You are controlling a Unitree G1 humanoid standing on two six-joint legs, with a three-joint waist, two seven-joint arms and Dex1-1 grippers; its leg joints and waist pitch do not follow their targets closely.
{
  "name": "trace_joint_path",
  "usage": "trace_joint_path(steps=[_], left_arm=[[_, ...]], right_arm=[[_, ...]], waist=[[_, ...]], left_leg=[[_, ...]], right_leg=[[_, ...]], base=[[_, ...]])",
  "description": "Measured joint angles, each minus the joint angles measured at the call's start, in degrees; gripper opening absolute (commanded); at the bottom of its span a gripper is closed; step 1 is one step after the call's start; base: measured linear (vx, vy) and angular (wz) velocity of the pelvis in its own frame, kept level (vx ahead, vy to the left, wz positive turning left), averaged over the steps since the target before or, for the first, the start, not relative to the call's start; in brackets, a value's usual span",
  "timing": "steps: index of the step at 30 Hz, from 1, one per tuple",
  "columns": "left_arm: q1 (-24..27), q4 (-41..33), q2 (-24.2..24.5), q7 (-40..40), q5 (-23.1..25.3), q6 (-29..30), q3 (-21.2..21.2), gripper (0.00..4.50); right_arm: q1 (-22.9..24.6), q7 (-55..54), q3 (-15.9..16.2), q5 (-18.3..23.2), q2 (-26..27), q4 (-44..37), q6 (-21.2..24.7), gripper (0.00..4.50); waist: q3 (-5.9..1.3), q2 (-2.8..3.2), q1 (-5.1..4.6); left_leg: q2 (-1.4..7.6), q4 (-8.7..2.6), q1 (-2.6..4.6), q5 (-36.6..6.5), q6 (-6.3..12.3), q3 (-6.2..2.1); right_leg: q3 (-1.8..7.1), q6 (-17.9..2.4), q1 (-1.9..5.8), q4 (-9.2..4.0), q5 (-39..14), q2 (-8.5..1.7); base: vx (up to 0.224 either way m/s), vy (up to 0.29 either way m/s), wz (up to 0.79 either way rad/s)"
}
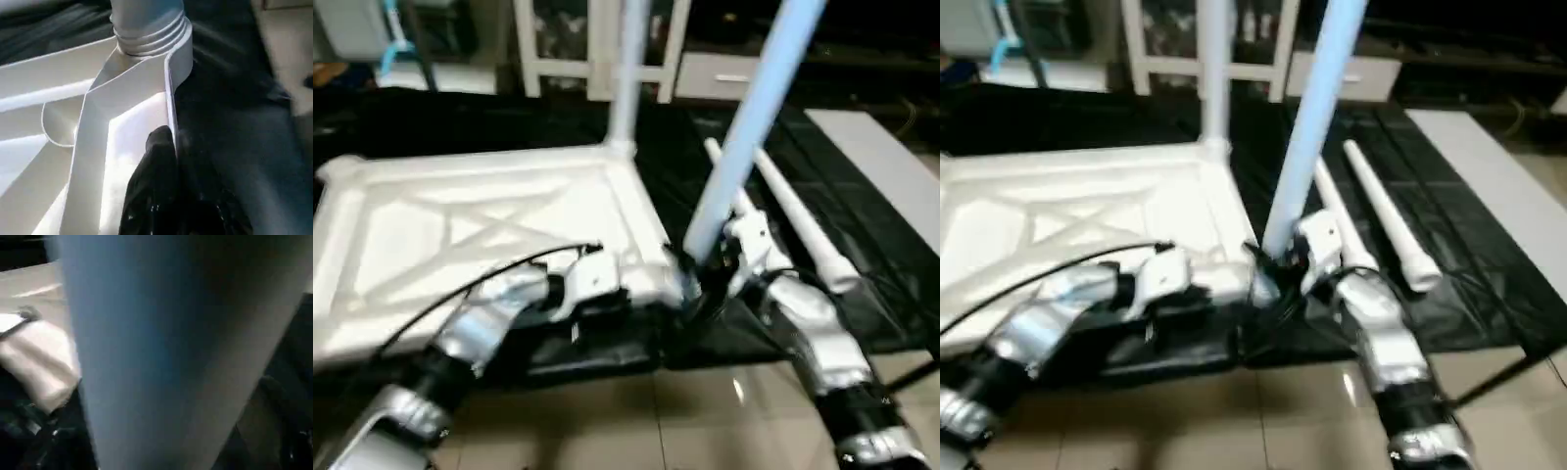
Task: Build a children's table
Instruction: Rotate leg to tighten
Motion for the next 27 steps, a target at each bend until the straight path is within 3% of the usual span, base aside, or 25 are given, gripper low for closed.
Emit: trace_joint_path(steps=[3, 10, 17, 27], left_arm=[[1.15, -1.2, 0.38, -2.56, -1.69, 0.22, -0.07, 0.0], [1.51, -1.7, 0.74, -5.9, -3.23, 1.16, -0.37, 0.0], [1.51, -1.87, 0.86, -6.61, -3.27, 0.87, -0.55, 0.0], [1.47, -1.78, 1.05, -6.68, -3.24, 0.93, -0.46, 0.0]], right_arm=[[1.5, 8.42, 0.77, 1.65, -4.55, -0.8, 0.34, 3.47], [1.92, 15.27, 0.94, 3.18, -6.45, -0.74, 3.02, 3.47], [1.93, 20.0, 1.5, 3.65, -9.02, -0.16, 5.0, 2.81], [1.91, 20.82, 1.57, 3.61, -8.26, 0.16, 5.24, 2.11]], waist=[[-0.01, -0.02, 0.3], [-0.01, -0.05, 0.29], [-0.02, -0.06, 0.3], [-0.03, -0.08, 0.15]], left_leg=[[-0.01, 0.01, 0.09, -0.01, 0.01, 0.03], [0.0, 0.0, 0.19, 0.0, 0.0, -0.02], [0.0, 0.0, 0.16, 0.0, 0.0, -0.02], [0.01, 0.0, 0.19, 0.0, 0.0, -0.03]], right_leg=[[0.01, 0.02, 0.16, -0.03, -0.01, -0.03], [0.0, 0.04, 0.22, 0.11, -0.02, -0.02], [-0.01, 0.07, 0.27, 0.08, -0.04, -0.03], [-0.02, 0.06, 0.27, 0.1, -0.03, -0.03]], base=[[0.0, 0.0, 0.0], [0.0, 0.0, 0.0], [0.0, 0.0, 0.0], [0.0, 0.0, 0.0]])
